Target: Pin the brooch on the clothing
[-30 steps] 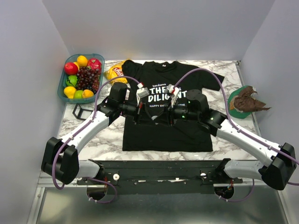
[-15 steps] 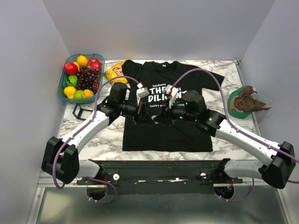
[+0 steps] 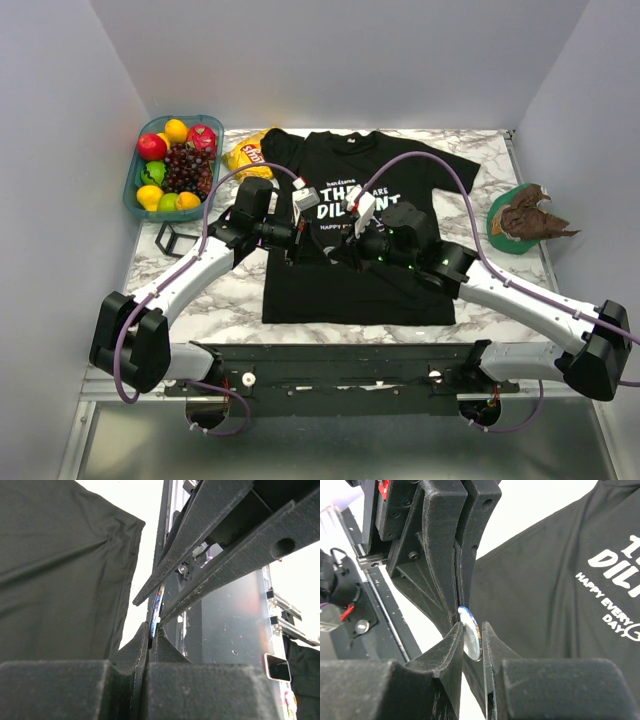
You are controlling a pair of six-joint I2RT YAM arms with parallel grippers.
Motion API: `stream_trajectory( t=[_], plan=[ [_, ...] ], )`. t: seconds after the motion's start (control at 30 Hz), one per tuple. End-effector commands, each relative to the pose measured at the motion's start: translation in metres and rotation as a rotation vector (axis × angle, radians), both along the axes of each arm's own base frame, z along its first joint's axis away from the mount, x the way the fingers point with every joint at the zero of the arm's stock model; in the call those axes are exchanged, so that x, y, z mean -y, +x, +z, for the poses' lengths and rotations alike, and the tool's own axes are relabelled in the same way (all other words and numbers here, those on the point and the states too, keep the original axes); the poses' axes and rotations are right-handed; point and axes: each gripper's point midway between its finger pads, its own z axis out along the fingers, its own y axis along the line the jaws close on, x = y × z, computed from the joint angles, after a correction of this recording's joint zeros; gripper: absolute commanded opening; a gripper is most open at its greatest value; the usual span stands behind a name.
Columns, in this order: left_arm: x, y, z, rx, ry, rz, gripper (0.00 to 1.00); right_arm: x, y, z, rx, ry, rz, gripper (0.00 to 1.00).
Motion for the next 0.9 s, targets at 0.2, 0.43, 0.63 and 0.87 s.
stream_trajectory(
  t=[0.2, 0.43, 0.63, 0.87],
  plan=[
    [0.004, -0.006, 0.017, 0.023, -0.035, -0.05, 0.0, 0.025, 0.019, -0.011, 0.075, -0.106, -0.123, 0.27],
    [0.003, -0.003, 0.009, 0.012, 0.003, -0.038, 0.0, 0.014, -0.012, 0.037, 0.018, 0.024, 0.002, 0.63],
    [0.004, -0.009, 0.006, 0.025, 0.024, -0.056, 0.0, 0.026, -0.023, 0.062, 0.038, 0.041, 0.082, 0.7],
    [0.008, -0.028, 0.012, 0.034, -0.003, -0.136, 0.0, 0.025, -0.033, 0.041, -0.035, -0.01, 0.169, 0.66]
  ],
)
